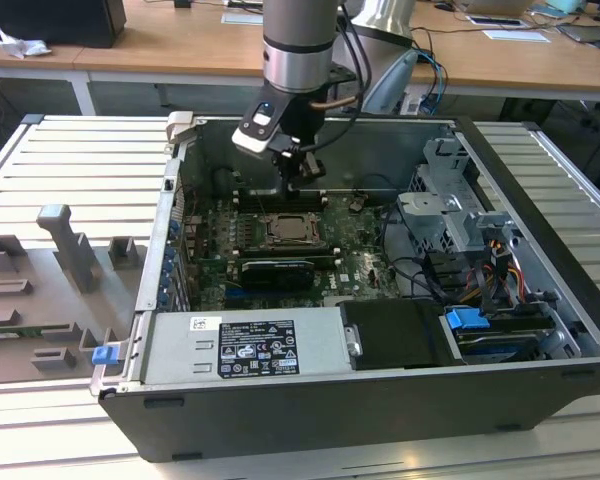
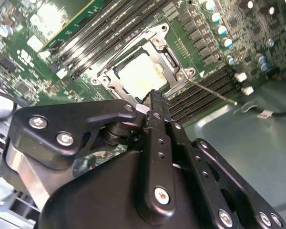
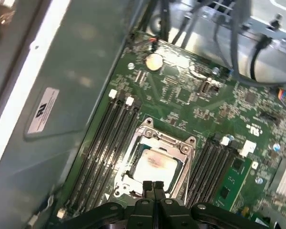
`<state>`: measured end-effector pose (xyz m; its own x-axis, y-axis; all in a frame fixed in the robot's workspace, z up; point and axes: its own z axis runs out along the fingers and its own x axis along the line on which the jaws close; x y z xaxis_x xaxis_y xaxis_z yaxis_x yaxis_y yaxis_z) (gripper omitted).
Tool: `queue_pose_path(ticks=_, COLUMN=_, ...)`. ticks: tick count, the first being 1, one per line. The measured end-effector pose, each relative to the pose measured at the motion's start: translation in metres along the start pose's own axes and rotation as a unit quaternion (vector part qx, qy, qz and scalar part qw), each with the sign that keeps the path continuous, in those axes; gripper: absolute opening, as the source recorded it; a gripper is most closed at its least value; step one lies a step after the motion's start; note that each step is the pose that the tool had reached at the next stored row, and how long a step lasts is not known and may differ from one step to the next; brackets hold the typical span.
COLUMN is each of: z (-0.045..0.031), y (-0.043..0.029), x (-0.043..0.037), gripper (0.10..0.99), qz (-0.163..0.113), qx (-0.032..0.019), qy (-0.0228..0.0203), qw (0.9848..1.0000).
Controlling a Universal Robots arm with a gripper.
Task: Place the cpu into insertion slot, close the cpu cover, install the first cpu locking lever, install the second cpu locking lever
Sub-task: 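Install the first cpu locking lever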
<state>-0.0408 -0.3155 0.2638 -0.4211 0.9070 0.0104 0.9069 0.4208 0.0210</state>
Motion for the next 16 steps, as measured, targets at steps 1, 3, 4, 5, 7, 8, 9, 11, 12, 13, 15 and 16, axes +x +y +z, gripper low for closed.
queue_pose_path(ticks=1, z=0.0002, y=0.0, x=0.0, gripper=0.106, qz=-0.009, qx=0.0001, qy=0.0002, qw=1.0)
queue_pose_path(ticks=3, z=0.0009, y=0.0, x=0.0, gripper=0.106, qz=-0.037, qx=0.0004, qy=0.0008, qw=0.9993)
queue_pose_path(ticks=4, z=0.0013, y=0.0, x=0.0, gripper=0.106, qz=-0.049, qx=0.0005, qy=0.001, qw=0.9988)
queue_pose_path(ticks=5, z=0.0015, y=0.0, x=0.0, gripper=0.106, qz=-0.057, qx=0.0006, qy=0.0012, qw=0.9984)
queue_pose_path(ticks=7, z=0.0021, y=0.0, x=0.0, gripper=0.106, qz=-0.081, qx=0.0008, qy=0.0017, qw=0.9967)
queue_pose_path(ticks=8, z=0.0024, y=0.0, x=0.0, gripper=0.106, qz=-0.09, qx=0.0009, qy=0.0019, qw=0.996)
queue_pose_path(ticks=9, z=0.0027, y=-0.0001, x=0.0, gripper=0.106, qz=-0.106, qx=0.0011, qy=0.0022, qw=0.9944)
queue_pose_path(ticks=11, z=0.0032, y=-0.0001, x=0.0, gripper=0.106, qz=-0.125, qx=0.0013, qy=0.0026, qw=0.9921)
queue_pose_path(ticks=12, z=0.0035, y=-0.0001, x=-0.0001, gripper=0.106, qz=-0.144, qx=0.0015, qy=0.003, qw=0.9896)
queue_pose_path(ticks=13, z=0.0038, y=-0.0001, x=-0.0001, gripper=0.106, qz=-0.157, qx=0.0017, qy=0.0033, qw=0.9875)
queue_pose_path(ticks=15, z=0.0042, y=-0.0001, x=-0.0001, gripper=0.106, qz=-0.184, qx=0.0019, qy=0.0039, qw=0.9829)
queue_pose_path(ticks=16, z=0.0046, y=-0.0001, x=-0.0001, gripper=0.106, qz=-0.204, qx=0.0021, qy=0.0043, qw=0.979)
